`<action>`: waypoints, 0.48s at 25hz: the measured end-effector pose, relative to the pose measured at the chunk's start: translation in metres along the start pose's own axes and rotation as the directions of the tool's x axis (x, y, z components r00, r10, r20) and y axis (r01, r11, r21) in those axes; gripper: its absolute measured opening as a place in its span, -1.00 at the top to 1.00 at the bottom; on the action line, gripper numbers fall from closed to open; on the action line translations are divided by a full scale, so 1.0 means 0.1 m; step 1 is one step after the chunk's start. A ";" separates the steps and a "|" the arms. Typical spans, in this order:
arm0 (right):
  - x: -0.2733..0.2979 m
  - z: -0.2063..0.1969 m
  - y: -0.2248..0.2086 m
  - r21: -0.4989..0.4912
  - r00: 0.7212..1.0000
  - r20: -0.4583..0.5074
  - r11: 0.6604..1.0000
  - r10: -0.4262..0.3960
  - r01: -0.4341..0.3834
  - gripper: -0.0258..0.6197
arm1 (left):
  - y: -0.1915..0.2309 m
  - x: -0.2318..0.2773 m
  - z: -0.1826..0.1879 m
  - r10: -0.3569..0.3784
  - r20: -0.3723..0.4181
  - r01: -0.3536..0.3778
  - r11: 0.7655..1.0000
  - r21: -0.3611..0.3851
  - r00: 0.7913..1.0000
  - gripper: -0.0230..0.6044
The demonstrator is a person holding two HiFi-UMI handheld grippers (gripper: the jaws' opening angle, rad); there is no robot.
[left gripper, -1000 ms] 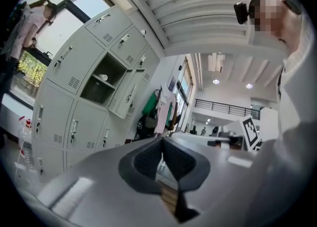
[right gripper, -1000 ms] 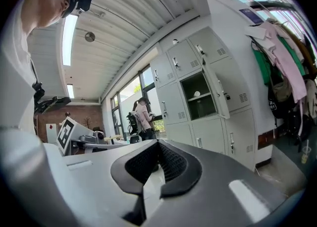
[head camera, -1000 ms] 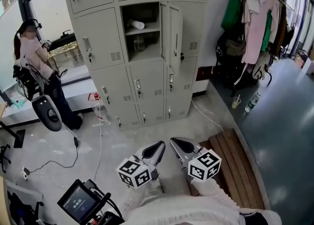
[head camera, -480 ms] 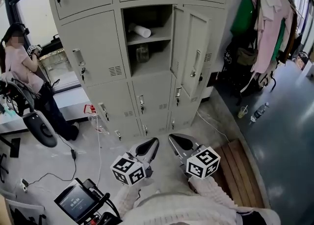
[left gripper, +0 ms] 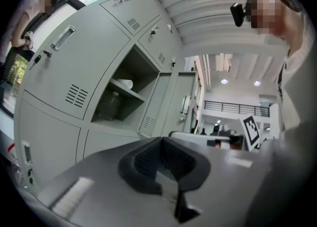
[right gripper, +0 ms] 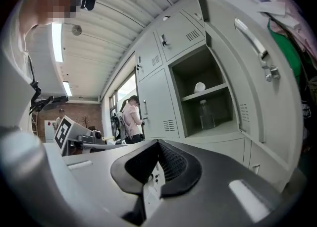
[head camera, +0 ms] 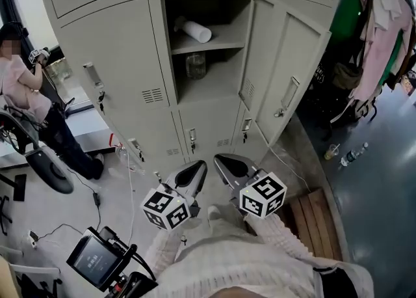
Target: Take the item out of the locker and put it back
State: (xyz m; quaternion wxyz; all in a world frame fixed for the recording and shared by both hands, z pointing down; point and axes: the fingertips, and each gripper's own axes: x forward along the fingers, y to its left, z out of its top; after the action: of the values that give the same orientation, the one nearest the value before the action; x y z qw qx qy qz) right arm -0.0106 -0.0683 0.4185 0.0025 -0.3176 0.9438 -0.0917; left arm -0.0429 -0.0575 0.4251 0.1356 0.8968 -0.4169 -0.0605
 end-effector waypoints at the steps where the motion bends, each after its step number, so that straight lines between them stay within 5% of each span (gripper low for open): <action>1: 0.10 0.07 -0.10 -0.005 1.000 0.003 1.000 0.006 -0.006 0.92 | 0.09 0.12 0.10 0.005 0.014 -0.005 1.000 0.005 1.000 0.91; 12: 0.95 0.59 -1.03 -0.061 0.998 0.037 0.997 0.047 -0.044 0.92 | 0.79 1.17 0.75 0.035 0.094 -0.042 0.996 0.073 0.995 0.91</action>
State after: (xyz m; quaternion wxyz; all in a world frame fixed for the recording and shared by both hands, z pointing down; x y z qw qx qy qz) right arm -0.0207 -0.2157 0.3831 0.0131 -0.2975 0.9529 -0.0572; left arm -0.0416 -0.2099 0.3767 0.0834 0.8892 -0.4420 -0.0839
